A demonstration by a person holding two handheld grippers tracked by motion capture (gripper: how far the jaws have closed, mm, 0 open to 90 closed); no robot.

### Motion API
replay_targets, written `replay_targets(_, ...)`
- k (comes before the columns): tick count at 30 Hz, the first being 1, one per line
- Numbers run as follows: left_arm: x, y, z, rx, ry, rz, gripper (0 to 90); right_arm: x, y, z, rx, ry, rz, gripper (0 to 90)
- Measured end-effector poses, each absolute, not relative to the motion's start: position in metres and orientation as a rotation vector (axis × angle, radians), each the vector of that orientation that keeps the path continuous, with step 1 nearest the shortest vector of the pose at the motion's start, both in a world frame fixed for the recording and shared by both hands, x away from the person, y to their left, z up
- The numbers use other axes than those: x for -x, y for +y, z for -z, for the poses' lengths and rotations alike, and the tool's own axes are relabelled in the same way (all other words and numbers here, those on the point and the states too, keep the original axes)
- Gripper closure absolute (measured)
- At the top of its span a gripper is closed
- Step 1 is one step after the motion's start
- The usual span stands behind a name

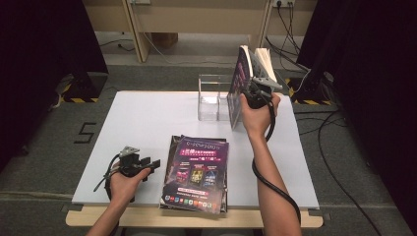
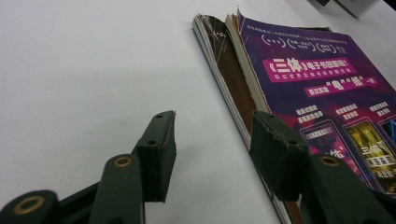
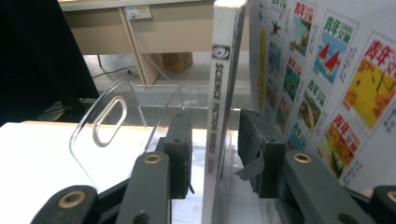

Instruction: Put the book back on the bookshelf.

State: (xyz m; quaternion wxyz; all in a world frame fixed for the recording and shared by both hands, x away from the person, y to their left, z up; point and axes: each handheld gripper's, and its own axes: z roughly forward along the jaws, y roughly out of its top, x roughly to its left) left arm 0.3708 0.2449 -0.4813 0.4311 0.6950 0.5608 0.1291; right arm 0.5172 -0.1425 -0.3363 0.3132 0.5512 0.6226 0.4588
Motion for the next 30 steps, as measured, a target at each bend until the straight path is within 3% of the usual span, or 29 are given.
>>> replay_targets(16,-0.373,0.234,0.478,-1.749,1.355,-0.297,49.8,-0.496,-0.146,0.345,-1.481,1.688,-1.212,64.8)
replay_targets(30,-0.375,0.222,0.479,-1.763,1.329,-0.256,52.5,-0.481,-0.154,0.375,-1.581,1.829,-1.172,64.7)
